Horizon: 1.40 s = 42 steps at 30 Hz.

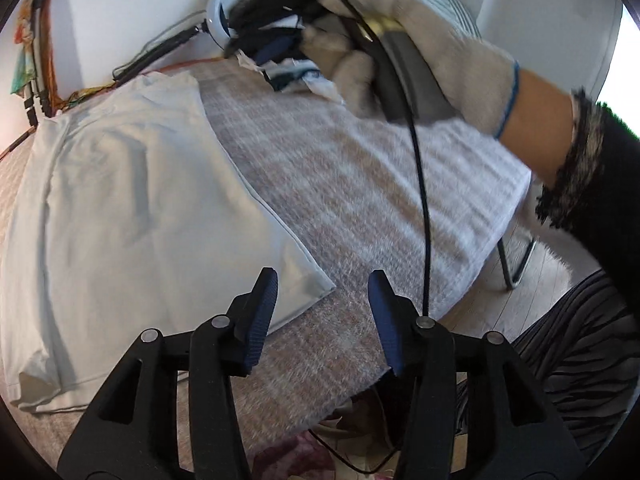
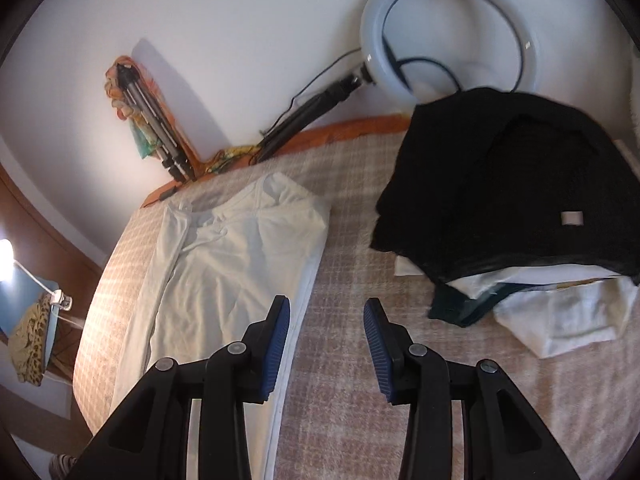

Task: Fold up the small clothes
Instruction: 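Move both grippers to the opposite side edge of the tank top, then grasp that side edge with both grippers and fold it over the center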

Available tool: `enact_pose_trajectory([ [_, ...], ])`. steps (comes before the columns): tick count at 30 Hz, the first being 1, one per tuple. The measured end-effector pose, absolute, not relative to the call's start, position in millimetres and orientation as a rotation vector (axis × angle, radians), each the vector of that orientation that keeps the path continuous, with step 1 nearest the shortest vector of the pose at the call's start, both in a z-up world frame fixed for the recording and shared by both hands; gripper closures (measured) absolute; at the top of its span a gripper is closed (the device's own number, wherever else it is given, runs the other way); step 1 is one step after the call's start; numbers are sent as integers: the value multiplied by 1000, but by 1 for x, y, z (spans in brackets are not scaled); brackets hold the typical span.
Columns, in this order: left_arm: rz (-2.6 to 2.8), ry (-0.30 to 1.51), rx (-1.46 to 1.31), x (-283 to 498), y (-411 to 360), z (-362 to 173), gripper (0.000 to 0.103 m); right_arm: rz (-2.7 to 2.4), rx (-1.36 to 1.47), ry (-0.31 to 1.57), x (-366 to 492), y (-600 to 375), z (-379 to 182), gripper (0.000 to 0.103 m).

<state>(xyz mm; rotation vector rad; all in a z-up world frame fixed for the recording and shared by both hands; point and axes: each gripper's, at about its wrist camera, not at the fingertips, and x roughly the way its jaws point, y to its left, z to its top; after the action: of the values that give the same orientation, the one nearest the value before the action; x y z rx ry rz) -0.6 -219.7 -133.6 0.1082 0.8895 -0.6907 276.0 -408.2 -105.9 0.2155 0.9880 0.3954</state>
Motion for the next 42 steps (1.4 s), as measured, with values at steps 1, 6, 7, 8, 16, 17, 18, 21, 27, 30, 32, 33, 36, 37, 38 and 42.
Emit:
enact_pose_trajectory([
  [1, -684, 897, 116, 0, -223, -137, 55, 396, 213, 994, 279, -406, -109, 61],
  [6, -630, 901, 157, 5, -228, -147, 63, 392, 219, 1014, 293, -399, -124, 55],
  [7, -618, 889, 168, 5, -229, -148, 69, 390, 220, 1017, 297, -397, -127, 55],
  [8, -612, 878, 181, 5, -229, -149, 81, 391, 220, 1019, 300, -396, -129, 55],
  [16, -613, 902, 47, 16, -208, -147, 97, 394, 274, 1031, 332, -378, -151, 53],
  [17, -612, 901, 42, 16, -207, -145, 97, 388, 274, 1030, 336, -375, -154, 52],
  [18, -611, 902, 32, 15, -205, -145, 97, 382, 272, 1032, 342, -371, -157, 52],
  [21, -611, 905, 14, 15, -203, -144, 97, 367, 281, 1037, 357, -363, -168, 51],
  [27, -618, 930, -65, 19, -195, -141, 98, 386, 353, 1024, 371, -358, -175, 98],
  [30, -624, 925, -109, 20, -189, -135, 98, 360, 334, 1018, 372, -354, -169, 102],
  [32, -621, 915, -127, 21, -184, -131, 98, 355, 348, 1008, 372, -352, -162, 103],
  [33, -619, 910, -137, 20, -181, -129, 98, 351, 351, 999, 371, -350, -156, 103],
  [36, -603, 902, -183, 21, -164, -124, 98, 355, 320, 972, 367, -340, -139, 103],
  [37, -596, 900, -195, 21, -158, -123, 98, 358, 307, 966, 365, -336, -134, 103],
  [38, -587, 899, -206, 21, -153, -122, 98, 364, 288, 957, 363, -329, -128, 103],
  [42, -555, 903, -261, 22, -128, -121, 98, 389, 247, 940, 360, -306, -116, 103],
])
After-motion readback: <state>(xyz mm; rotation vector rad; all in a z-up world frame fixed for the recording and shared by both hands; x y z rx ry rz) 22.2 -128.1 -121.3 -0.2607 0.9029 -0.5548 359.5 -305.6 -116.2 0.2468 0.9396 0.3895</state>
